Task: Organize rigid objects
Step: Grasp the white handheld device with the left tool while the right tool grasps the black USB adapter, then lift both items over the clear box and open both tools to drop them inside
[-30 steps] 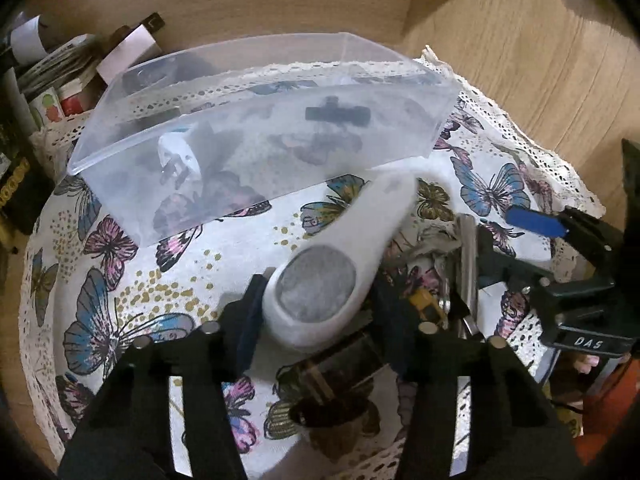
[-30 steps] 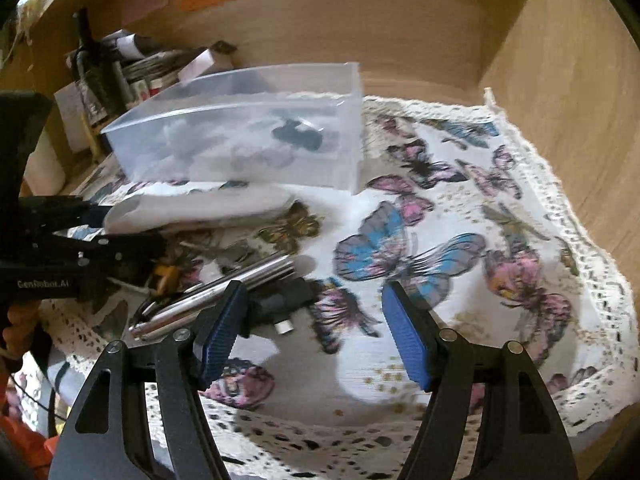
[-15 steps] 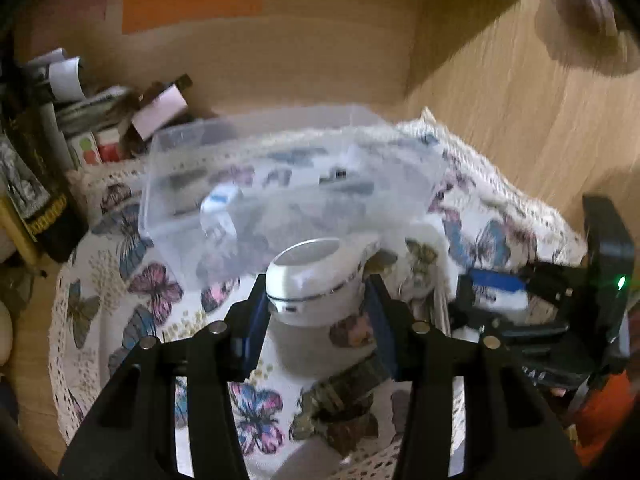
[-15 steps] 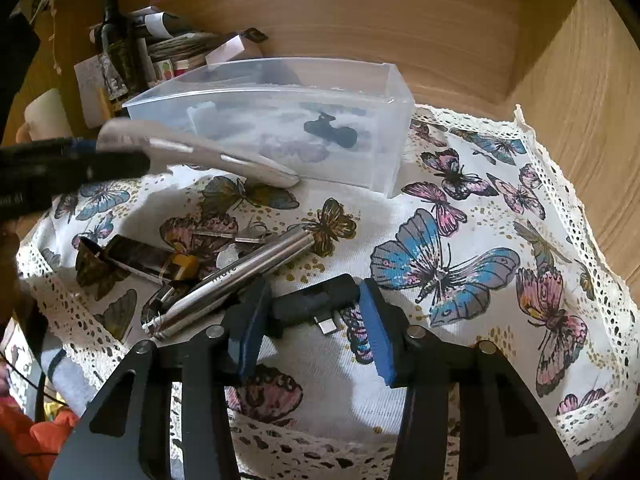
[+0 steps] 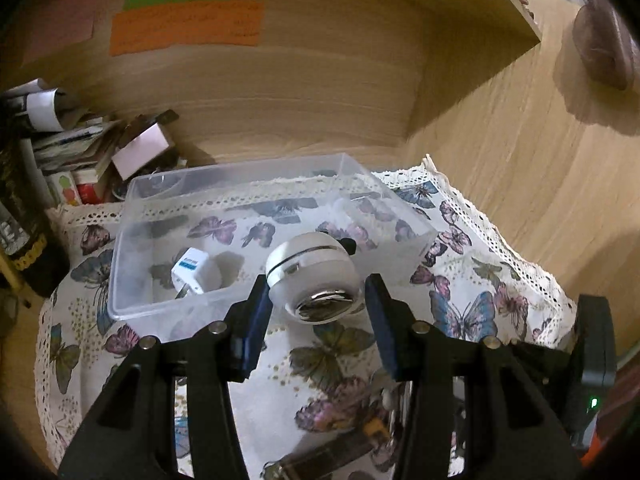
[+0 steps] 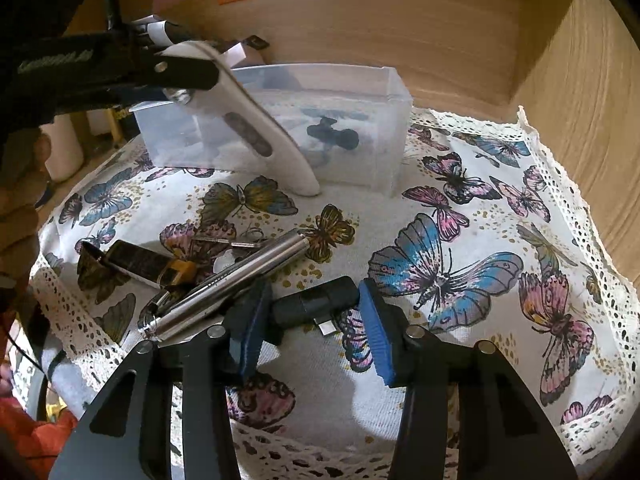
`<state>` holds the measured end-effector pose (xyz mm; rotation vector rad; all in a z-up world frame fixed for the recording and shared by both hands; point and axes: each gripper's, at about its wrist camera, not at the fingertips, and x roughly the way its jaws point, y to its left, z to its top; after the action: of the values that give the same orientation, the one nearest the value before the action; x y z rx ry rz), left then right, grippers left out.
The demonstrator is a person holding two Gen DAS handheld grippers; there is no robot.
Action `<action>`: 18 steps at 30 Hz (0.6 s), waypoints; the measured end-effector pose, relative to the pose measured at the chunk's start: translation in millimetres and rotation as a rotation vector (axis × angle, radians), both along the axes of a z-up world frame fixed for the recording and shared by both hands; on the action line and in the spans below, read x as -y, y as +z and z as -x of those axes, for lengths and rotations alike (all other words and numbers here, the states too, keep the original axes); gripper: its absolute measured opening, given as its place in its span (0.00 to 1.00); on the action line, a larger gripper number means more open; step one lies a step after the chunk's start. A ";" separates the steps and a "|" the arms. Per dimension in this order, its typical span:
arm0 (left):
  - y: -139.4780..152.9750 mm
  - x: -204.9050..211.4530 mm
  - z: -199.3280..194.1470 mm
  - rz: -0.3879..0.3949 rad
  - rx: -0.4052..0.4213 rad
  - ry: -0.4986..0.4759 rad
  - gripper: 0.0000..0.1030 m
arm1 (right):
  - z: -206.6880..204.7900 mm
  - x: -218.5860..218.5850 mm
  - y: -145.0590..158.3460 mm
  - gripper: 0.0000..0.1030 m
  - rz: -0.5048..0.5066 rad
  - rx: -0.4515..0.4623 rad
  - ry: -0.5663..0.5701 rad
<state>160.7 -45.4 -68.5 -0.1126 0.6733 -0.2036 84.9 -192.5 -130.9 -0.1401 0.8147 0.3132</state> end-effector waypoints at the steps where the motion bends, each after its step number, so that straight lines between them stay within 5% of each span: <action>1: 1.5 3.0 -3.5 -0.006 -0.005 0.013 0.46 | -0.2 0.5 0.1 0.40 -0.006 -0.001 0.000; 18: 20.3 -3.9 14.1 0.001 0.063 0.090 0.43 | 0.3 23.7 22.1 0.40 -0.055 0.048 -0.062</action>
<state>146.6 -41.5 -48.2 -0.1364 0.6039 -0.1205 84.5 -216.2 -108.8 -0.0709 0.7608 0.2724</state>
